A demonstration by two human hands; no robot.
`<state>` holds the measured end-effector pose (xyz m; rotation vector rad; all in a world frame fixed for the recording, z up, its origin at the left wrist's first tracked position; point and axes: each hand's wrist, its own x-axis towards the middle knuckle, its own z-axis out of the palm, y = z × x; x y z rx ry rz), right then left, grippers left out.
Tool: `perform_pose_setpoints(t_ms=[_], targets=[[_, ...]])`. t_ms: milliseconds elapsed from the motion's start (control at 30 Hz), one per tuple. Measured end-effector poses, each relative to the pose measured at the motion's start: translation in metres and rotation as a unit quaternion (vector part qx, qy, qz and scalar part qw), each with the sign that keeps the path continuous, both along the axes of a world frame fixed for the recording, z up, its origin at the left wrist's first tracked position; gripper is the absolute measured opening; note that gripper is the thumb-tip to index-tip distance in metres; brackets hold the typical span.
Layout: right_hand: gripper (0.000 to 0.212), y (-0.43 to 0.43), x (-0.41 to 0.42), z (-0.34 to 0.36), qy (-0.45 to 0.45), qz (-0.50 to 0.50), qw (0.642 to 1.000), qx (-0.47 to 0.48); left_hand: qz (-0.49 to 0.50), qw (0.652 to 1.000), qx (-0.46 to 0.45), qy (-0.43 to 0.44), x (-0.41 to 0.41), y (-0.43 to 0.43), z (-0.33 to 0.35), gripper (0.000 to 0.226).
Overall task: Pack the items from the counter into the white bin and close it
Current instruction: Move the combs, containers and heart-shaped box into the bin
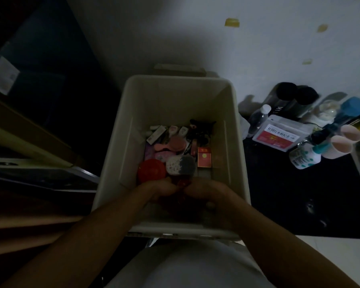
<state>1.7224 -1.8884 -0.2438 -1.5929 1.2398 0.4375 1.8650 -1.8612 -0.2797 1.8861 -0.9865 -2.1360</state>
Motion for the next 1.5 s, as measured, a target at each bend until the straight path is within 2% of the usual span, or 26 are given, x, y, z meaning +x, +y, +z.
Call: perform_pose_setpoints(t_ms=[100,200,367,567,700,800,867,1000,1233,1300,1400,1500], targets=[[0.022,-0.003,-0.011,0.008,-0.059,-0.070,0.996,-0.020,-0.014,1.000,-0.016,0.019,-0.004,-0.002,0.001,0.008],[0.030,-0.009,-0.024,0.020,-0.084,-0.103,0.987,-0.089,-0.049,0.998,-0.031,0.028,-0.009,-0.003,0.006,0.020],[0.034,-0.022,-0.037,0.041,-0.116,-0.125,0.979,-0.110,-0.056,0.997,-0.053,0.010,-0.017,-0.003,0.009,0.037],[0.038,-0.038,-0.042,0.065,-0.087,-0.017,0.976,-0.198,-0.080,0.992,-0.084,-0.040,-0.033,-0.004,0.011,0.044],[0.030,-0.043,-0.044,0.073,-0.081,0.070,0.960,-0.258,-0.088,0.985,-0.121,-0.083,-0.048,-0.006,0.009,0.052],[0.028,-0.053,-0.049,0.079,-0.061,0.094,0.933,-0.342,-0.103,0.973,-0.152,-0.138,-0.057,-0.009,0.006,0.043],[0.027,-0.057,-0.055,0.079,-0.046,0.116,0.906,-0.405,-0.098,0.971,-0.164,-0.142,-0.061,-0.010,0.003,0.034],[0.022,-0.054,-0.065,0.070,0.000,0.160,0.850,-0.502,-0.091,0.945,-0.256,-0.182,-0.067,-0.011,-0.001,0.035],[0.024,-0.053,-0.066,0.070,-0.044,0.107,0.849,-0.516,-0.094,0.887,-0.374,-0.253,-0.079,-0.019,0.006,0.034],[0.025,-0.052,-0.066,0.069,-0.044,0.103,0.850,-0.515,-0.100,0.891,-0.373,-0.238,-0.085,-0.022,0.009,0.025],[0.025,-0.051,-0.066,0.070,-0.052,0.087,0.849,-0.518,-0.085,0.905,-0.349,-0.227,-0.094,-0.021,0.011,0.038],[0.024,-0.050,-0.066,0.070,-0.061,0.078,0.849,-0.518,-0.065,0.926,-0.320,-0.187,-0.097,-0.019,0.012,0.029]])
